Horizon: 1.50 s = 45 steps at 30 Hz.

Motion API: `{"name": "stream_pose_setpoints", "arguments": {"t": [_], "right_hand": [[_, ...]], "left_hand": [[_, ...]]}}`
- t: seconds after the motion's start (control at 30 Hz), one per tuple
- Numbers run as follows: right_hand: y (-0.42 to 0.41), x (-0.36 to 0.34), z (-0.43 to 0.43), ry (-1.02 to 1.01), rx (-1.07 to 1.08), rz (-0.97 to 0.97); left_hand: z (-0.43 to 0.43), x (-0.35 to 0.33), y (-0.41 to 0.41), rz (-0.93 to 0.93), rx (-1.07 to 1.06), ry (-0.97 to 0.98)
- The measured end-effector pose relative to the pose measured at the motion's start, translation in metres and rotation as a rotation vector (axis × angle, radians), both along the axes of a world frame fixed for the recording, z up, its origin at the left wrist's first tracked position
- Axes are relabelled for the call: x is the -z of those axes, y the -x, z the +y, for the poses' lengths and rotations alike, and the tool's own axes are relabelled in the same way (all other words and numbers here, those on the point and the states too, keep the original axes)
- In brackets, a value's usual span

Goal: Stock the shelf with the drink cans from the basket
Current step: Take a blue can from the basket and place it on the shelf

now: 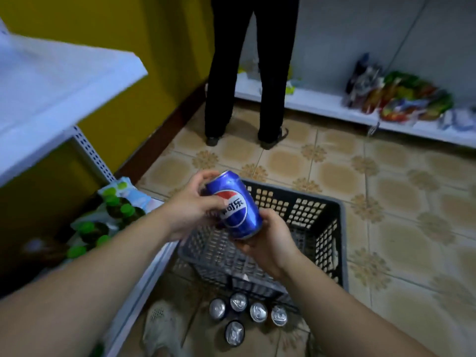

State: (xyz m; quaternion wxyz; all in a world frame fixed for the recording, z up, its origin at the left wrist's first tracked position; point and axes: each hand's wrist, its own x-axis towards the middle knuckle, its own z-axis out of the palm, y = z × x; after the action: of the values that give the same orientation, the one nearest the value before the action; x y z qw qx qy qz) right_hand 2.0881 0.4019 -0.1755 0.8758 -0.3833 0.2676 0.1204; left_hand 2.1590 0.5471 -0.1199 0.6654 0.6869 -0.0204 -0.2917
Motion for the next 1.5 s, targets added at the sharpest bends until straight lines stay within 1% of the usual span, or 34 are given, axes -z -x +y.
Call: {"name": "stream_pose_setpoints", "arguments": {"t": [0.07, 0.13, 0.27, 0.33, 0.5, 0.63, 0.8, 1.0, 1.2, 1.37, 1.43, 1.5], "right_hand": [[0.015, -0.037, 0.019, 0.03, -0.001, -0.084], [0.03, -0.072, 0.039, 0.124, -0.03, -0.198], [0.063, -0.143, 0.081, 0.522, -0.224, -0.416], [0.078, -0.175, 0.103, 0.647, -0.28, -0.524], [0.117, -0.232, 0.165, 0.819, -0.442, -0.748], [0.146, -0.257, 0.218, 0.909, -0.584, -0.885], [0.178, -0.267, 0.277, 0.961, -0.767, -1.027], [0.2, -0.275, 0.348, 1.02, -0.96, -1.138], [0.233, -0.266, 0.433, 0.984, -1.123, -1.259], [0.276, -0.253, 0.506, 0.978, -1.319, -1.382], [0.29, -0.247, 0.533, 1.053, -1.408, -1.465], [0.297, -0.241, 0.555, 1.213, -1.466, -1.602]], "left_hand": [[0.013, -0.043, 0.018, -0.122, -0.015, -0.003], [0.029, -0.086, 0.039, -0.241, -0.054, -0.023], [0.068, -0.156, 0.085, -0.431, -0.164, -0.057], [0.094, -0.188, 0.111, -0.498, -0.221, -0.08], [0.166, -0.248, 0.182, -0.625, -0.379, -0.196], [0.222, -0.271, 0.24, -0.686, -0.527, -0.281], [0.281, -0.277, 0.308, -0.674, -0.681, -0.396], [0.34, -0.27, 0.37, -0.649, -0.87, -0.513], [0.406, -0.252, 0.433, -0.586, -1.126, -0.593], [0.46, -0.237, 0.496, -0.498, -1.276, -0.642], [0.479, -0.231, 0.517, -0.461, -1.338, -0.648], [0.496, -0.226, 0.532, -0.442, -1.396, -0.646]]}}
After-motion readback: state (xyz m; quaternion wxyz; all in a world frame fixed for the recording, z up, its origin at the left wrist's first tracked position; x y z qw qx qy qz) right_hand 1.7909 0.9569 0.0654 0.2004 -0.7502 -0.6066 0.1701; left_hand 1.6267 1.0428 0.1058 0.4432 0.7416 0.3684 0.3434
